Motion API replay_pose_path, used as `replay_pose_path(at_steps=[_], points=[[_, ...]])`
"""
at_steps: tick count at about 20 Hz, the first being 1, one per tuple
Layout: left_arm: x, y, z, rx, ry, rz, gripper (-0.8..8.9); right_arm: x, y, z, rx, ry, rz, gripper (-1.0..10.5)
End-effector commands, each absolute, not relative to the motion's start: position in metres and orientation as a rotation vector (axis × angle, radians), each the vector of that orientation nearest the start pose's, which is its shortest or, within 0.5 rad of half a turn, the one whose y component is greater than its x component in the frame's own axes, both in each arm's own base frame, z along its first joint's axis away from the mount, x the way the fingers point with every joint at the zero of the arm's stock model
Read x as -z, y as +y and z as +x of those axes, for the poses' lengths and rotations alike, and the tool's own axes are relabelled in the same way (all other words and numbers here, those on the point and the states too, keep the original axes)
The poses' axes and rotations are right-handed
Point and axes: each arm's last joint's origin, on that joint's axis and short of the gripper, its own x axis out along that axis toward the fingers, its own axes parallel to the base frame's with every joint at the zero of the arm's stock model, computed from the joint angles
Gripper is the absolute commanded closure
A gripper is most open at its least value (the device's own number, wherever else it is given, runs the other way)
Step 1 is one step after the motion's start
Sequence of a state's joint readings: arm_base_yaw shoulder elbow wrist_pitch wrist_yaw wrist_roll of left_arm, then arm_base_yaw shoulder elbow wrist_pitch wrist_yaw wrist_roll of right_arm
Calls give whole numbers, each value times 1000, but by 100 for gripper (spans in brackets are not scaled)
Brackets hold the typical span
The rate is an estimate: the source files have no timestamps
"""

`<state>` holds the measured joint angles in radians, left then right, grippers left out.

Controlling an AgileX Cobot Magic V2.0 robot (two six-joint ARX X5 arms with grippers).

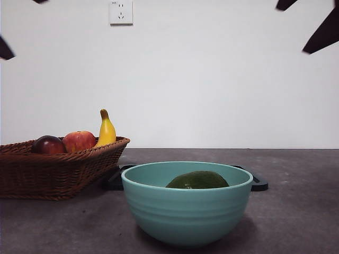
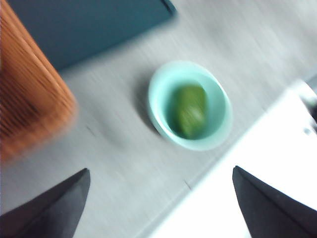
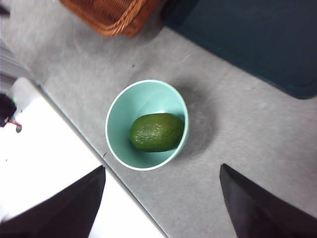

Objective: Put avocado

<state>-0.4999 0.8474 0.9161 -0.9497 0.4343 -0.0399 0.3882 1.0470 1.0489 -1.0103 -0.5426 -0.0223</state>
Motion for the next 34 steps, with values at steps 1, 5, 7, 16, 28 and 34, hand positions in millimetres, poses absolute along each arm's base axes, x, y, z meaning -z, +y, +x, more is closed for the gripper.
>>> replay_pose_path(at_steps=[1,5,7,16,28,34], points=[[-308,-80,117,898,931,7,355,-312,93,172,-885,1044,46,576],[-310,-77,112,905,924,5,355,-296,114,185,-888,1111,-20,576],[-309,-77,112,904,932,5,355,-287,126,192,-880,1131,-63,576],[-309,-77,111,904,933,5,355,-245,175,216,-840,1130,-230,577],[-309,-77,111,904,933,5,355,-196,204,233,-796,1207,-325,729],[-309,-77,112,905,932,6,355,-194,206,232,-809,1212,-321,940]])
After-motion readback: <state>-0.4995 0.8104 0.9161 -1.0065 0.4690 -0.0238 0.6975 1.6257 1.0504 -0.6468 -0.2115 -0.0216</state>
